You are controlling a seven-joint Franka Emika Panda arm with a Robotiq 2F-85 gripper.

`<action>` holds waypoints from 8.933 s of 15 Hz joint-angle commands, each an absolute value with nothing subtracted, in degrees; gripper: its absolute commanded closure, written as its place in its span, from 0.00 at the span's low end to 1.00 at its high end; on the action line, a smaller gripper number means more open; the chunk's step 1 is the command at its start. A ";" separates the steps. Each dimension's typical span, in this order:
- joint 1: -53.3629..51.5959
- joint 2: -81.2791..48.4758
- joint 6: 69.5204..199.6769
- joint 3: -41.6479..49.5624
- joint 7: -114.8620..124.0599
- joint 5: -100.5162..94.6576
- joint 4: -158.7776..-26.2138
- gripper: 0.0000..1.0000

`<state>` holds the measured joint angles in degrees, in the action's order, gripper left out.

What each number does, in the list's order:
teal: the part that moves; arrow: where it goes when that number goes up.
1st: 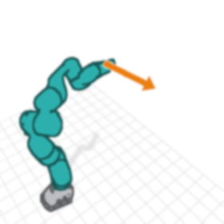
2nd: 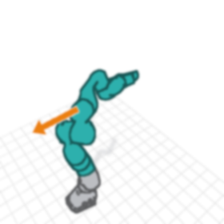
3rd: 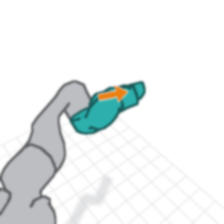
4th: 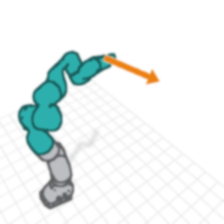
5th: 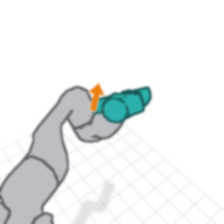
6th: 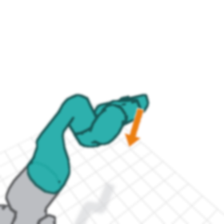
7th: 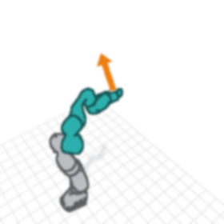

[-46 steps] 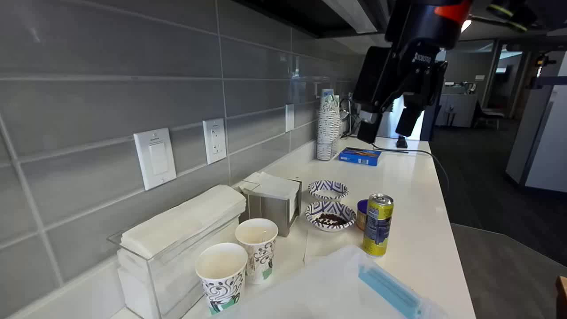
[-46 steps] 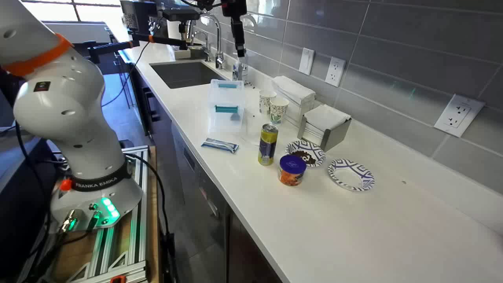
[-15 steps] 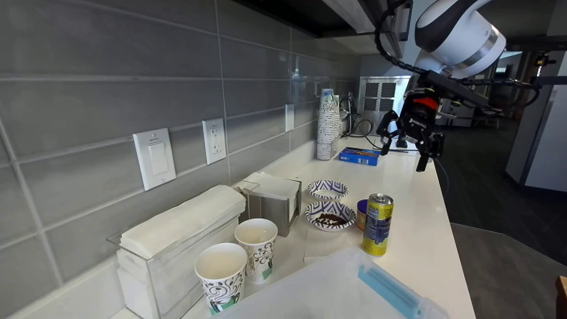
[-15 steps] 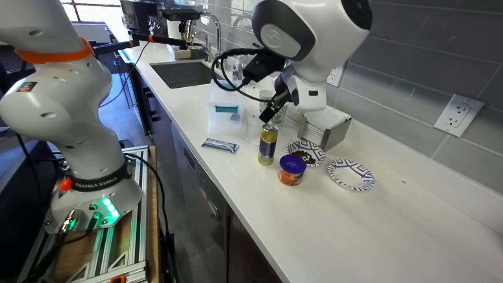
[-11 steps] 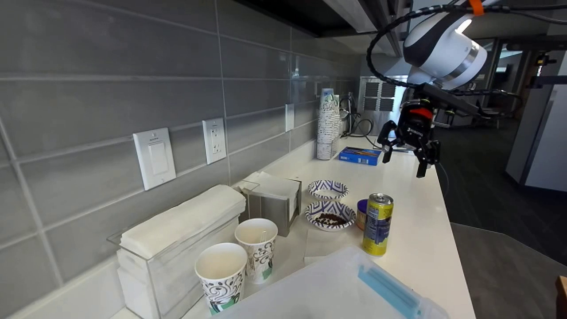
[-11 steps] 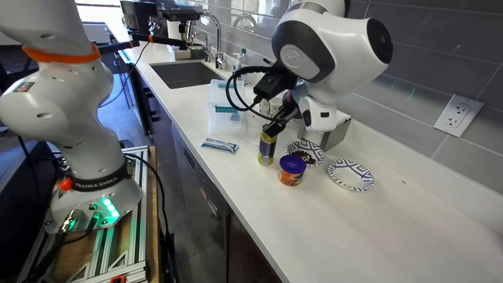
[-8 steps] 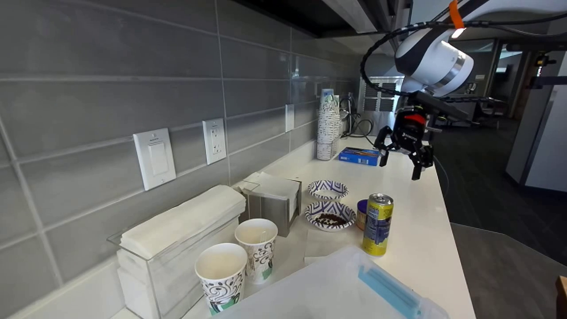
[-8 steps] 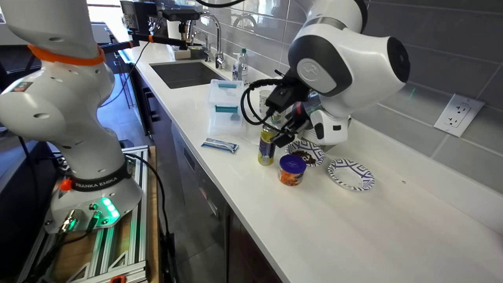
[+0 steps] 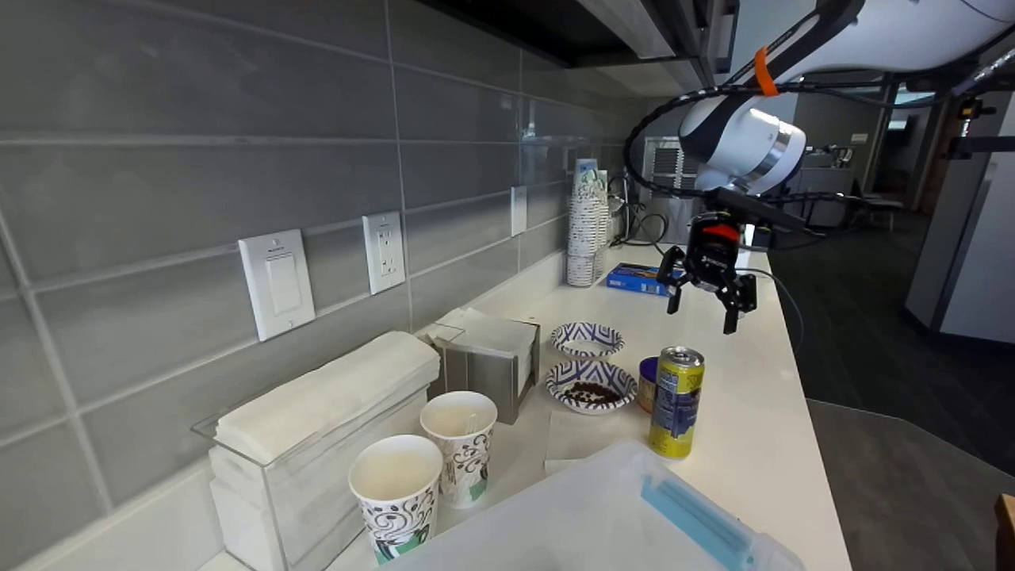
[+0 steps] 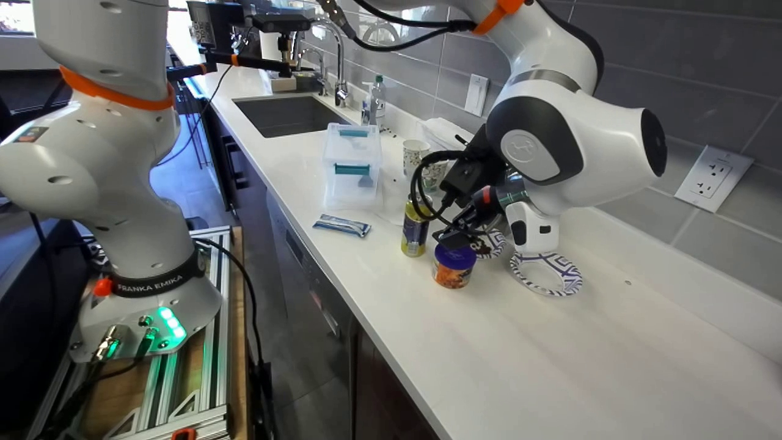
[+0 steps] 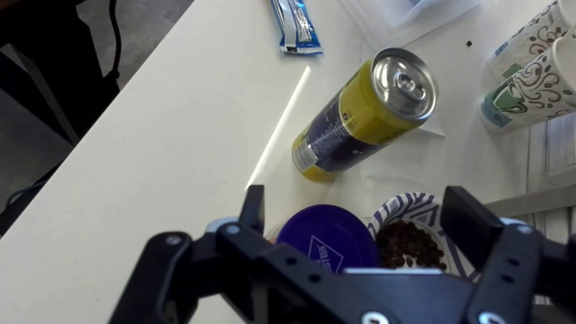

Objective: Put the orange bottle on the plate to the right

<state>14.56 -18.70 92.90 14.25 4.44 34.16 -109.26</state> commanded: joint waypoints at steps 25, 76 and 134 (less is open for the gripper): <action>22.08 -45.66 85.63 11.05 11.58 44.36 -88.10 0.00; 28.34 -52.33 67.70 15.14 26.64 50.14 -74.94 0.32; 23.44 -47.47 101.63 11.40 28.16 72.55 -82.92 0.00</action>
<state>23.70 -49.70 102.32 10.93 30.68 73.92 -80.13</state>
